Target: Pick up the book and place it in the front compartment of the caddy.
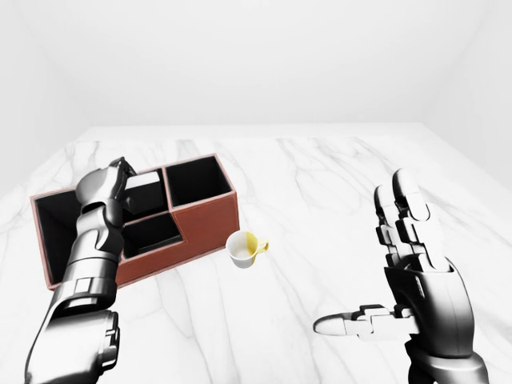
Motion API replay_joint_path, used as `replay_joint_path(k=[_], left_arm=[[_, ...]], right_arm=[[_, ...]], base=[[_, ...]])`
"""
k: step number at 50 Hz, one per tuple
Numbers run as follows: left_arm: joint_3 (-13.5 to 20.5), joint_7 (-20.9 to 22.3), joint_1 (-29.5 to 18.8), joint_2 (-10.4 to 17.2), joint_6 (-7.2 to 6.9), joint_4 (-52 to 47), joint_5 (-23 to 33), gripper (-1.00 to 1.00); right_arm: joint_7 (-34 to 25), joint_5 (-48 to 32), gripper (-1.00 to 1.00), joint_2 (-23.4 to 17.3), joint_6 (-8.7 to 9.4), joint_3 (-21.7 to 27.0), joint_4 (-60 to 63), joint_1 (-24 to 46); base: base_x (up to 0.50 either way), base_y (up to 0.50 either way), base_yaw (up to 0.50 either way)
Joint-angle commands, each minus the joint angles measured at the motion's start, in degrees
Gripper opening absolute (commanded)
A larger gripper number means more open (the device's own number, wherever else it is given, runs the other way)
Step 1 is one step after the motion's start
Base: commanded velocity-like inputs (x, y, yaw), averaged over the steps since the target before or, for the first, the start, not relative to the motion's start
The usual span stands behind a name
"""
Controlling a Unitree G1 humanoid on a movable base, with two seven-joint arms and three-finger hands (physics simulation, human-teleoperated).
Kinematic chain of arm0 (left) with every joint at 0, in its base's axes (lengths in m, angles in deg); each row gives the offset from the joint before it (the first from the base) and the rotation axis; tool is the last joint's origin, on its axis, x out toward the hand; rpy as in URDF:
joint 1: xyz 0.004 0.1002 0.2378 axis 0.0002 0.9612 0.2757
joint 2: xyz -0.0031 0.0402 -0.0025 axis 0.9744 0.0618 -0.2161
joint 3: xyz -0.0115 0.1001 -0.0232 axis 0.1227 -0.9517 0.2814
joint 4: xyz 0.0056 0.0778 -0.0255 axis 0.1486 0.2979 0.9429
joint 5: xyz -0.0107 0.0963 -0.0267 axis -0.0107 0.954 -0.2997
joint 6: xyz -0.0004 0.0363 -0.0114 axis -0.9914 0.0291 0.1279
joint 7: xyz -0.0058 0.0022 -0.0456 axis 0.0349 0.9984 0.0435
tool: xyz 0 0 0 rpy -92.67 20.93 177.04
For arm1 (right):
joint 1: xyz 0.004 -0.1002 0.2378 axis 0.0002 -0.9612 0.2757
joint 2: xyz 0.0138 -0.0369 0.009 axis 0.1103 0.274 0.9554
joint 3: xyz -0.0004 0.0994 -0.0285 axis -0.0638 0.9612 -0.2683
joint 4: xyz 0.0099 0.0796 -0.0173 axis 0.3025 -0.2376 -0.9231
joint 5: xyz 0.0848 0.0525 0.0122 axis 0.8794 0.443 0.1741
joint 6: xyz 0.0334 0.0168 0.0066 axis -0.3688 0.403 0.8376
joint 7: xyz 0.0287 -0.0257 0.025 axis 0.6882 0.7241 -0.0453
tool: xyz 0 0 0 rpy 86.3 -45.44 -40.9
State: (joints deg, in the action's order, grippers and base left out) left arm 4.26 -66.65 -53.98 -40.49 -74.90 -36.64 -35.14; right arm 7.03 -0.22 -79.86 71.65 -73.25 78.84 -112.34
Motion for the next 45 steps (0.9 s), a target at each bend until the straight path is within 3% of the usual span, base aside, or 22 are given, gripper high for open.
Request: replay_joint_path(k=[1, 20, 21, 22, 23, 29, 33, 38, 43, 45], left_arm=[[-2.67, -7.67, -3.52, -0.53, 0.0, 14.5, 2.82, -0.94], [-3.76, -10.63, -3.63, -1.75, 0.0, 18.87, 0.76, -0.91], [-3.69, -11.61, -3.64, -1.86, 0.0, 19.4, 0.56, -0.76], [-3.72, -12.29, -3.76, -1.83, 0.0, 19.72, 0.49, 0.23], [-3.53, -11.89, -4.14, -1.57, 0.0, 19.15, 0.23, 1.0], [-2.07, -10.07, -2.3, 0.32, 0.0, 11.59, -0.47, 1.0], [1.23, -7.61, -0.78, 1.91, 0.0, 1.21, -1.37, 1.0], [6.01, 0.68, 3.18, 4.23, 0.0, -21.22, 0.25, 1.0], [9.1, 3.38, 1.6, 5.74, 0.0, -29.75, -0.2, 1.0], [10.73, 7.13, 1.65, 6.83, 0.0, -36.2, -1.04, 1.0]], right_arm=[[-0.44, 2.32, 1.0, 0.68, 0.0, 2.74, -2.94, 2.22], [-0.85, 1.53, 1.0, 0.75, 0.0, 2.53, -2.6, 2.43], [-0.77, 1.21, 1.0, 0.72, 0.0, 2.25, -2.27, 2.63], [-0.72, 1.19, 1.0, 0.7, 0.0, 2.19, -2.29, 2.67], [-0.67, 1.17, 1.0, 0.68, 0.0, 2.15, -2.22, 2.72], [-0.24, 1.41, 1.0, 0.52, 0.0, 1.9, -3.07, 2.39], [0.09, 1.24, 1.0, 0.35, 0.0, 1.26, -3.51, 2.63], [0.89, 1.65, 1.0, -0.06, 0.0, 0.5, -4.2, 2.22], [1.23, 1.77, 1.0, -0.38, 0.0, 0.25, -4.04, 2.53], [1.33, 1.81, 1.0, -0.44, 0.0, 0.3, -3.76, 2.47]], base=[[0.0, 0.0, 0.0], [0.0, 0.0, 0.0], [0.0, 0.0, 0.0], [0.0, 0.0, 0.0], [0.0, 0.0, 0.0], [0.0, 0.0, 0.0], [0.0, 0.0, 0.0], [0.0, 0.0, 0.0], [0.0, 0.0, 0.0], [0.0, 0.0, 0.0]])
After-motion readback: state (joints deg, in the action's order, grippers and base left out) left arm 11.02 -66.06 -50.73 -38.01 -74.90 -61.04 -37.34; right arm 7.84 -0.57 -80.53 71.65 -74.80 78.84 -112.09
